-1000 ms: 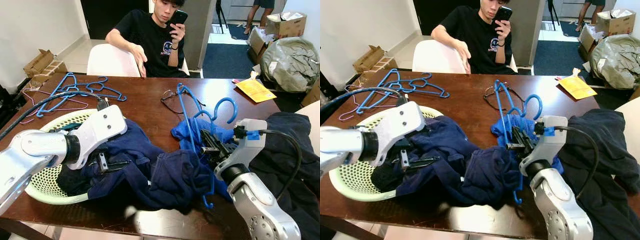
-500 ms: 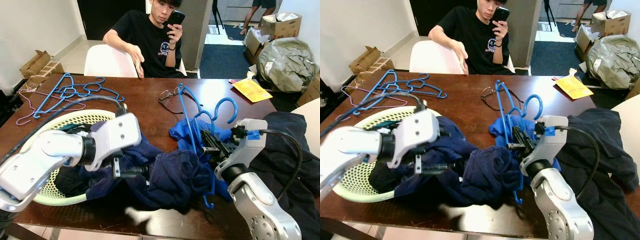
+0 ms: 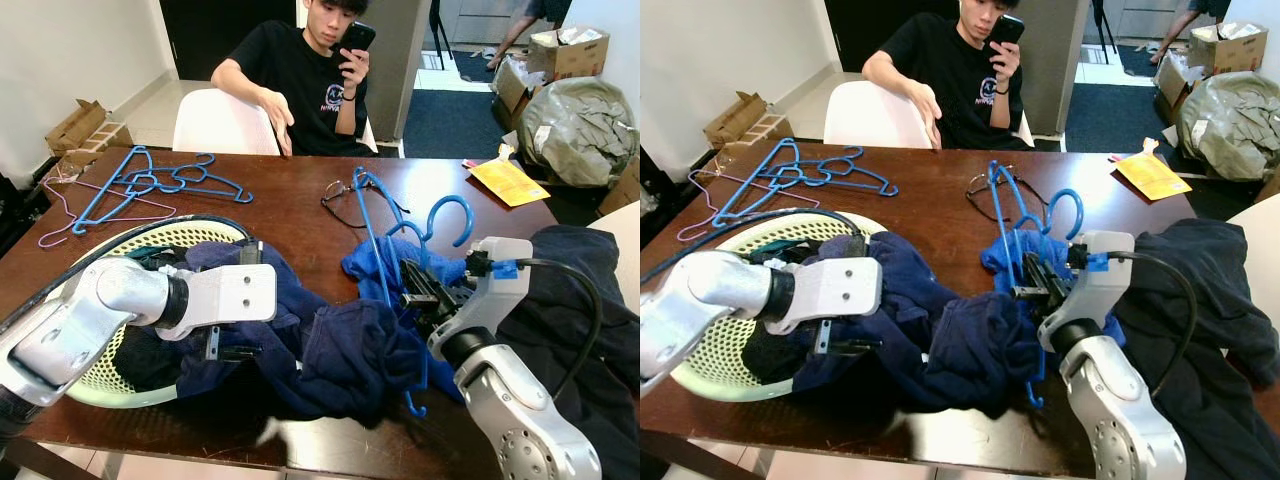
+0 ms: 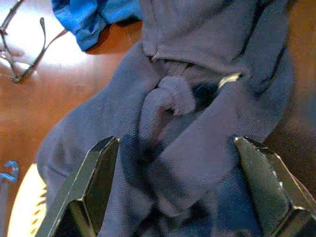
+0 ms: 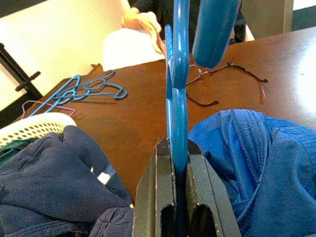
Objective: Hang hanger
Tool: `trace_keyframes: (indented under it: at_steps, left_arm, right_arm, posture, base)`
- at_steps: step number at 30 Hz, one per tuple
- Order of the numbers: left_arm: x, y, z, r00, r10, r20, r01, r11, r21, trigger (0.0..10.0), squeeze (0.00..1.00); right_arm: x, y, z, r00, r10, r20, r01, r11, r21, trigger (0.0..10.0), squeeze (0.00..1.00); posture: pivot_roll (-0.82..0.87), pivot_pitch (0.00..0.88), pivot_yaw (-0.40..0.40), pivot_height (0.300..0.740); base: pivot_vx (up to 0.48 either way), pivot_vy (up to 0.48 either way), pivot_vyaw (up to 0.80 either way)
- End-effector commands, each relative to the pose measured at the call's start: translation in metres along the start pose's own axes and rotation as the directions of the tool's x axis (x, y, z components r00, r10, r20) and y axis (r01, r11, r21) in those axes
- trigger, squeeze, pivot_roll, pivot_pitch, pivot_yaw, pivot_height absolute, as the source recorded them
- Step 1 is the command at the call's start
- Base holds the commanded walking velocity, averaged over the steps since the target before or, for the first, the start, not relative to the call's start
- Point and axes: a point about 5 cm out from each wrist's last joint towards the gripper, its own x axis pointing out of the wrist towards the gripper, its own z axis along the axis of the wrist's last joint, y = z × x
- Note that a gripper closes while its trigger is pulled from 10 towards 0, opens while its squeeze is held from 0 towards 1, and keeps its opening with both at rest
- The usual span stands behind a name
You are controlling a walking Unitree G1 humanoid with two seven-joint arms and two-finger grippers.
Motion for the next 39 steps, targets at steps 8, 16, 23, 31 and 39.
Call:
trace_keyframes:
  at_steps: [8,16,23,31,39]
  left_arm:
    - [0.01,0.006,0.006,0.999,0.002,0.032,-0.004,0.998,0.068,10.0,0.0]
    - [0.019,0.026,0.023,0.972,0.132,0.193,-0.13,0.991,-0.026,10.0,0.0]
    - [0.005,0.055,0.024,0.917,0.315,0.245,-0.252,0.933,-0.255,10.0,0.0]
    - [-0.004,0.063,-0.001,0.928,0.333,0.164,-0.273,0.912,-0.306,10.0,0.0]
    - [0.01,0.046,-0.012,0.959,0.241,0.151,-0.199,0.948,-0.248,10.0,0.0]
  right_arm:
    - [0.0,0.001,-0.002,1.0,0.006,-0.013,-0.006,1.0,0.017,10.0,0.0]
    - [0.0,0.001,-0.002,1.0,0.004,-0.012,-0.004,1.0,0.019,10.0,0.0]
    - [0.0,0.001,-0.002,1.0,0.004,-0.013,-0.004,1.0,0.021,10.0,0.0]
    - [0.0,0.002,-0.002,1.0,0.006,-0.013,-0.006,1.0,0.026,10.0,0.0]
    - [-0.001,0.002,-0.003,1.0,0.006,-0.013,-0.005,1.0,0.029,10.0,0.0]
  posture:
    - [0.04,0.059,-0.014,0.74]
    - [0.04,0.064,-0.011,0.74]
    - [0.04,0.063,-0.011,0.74]
    - [0.04,0.058,-0.006,0.74]
    - [0.04,0.055,-0.004,0.74]
  base:
    - [0.0,0.0,0.0]
    - [0.0,0.0,0.0]
    - [0.0,0.0,0.0]
    - [0.0,0.0,0.0]
    - [0.0,0.0,0.0]
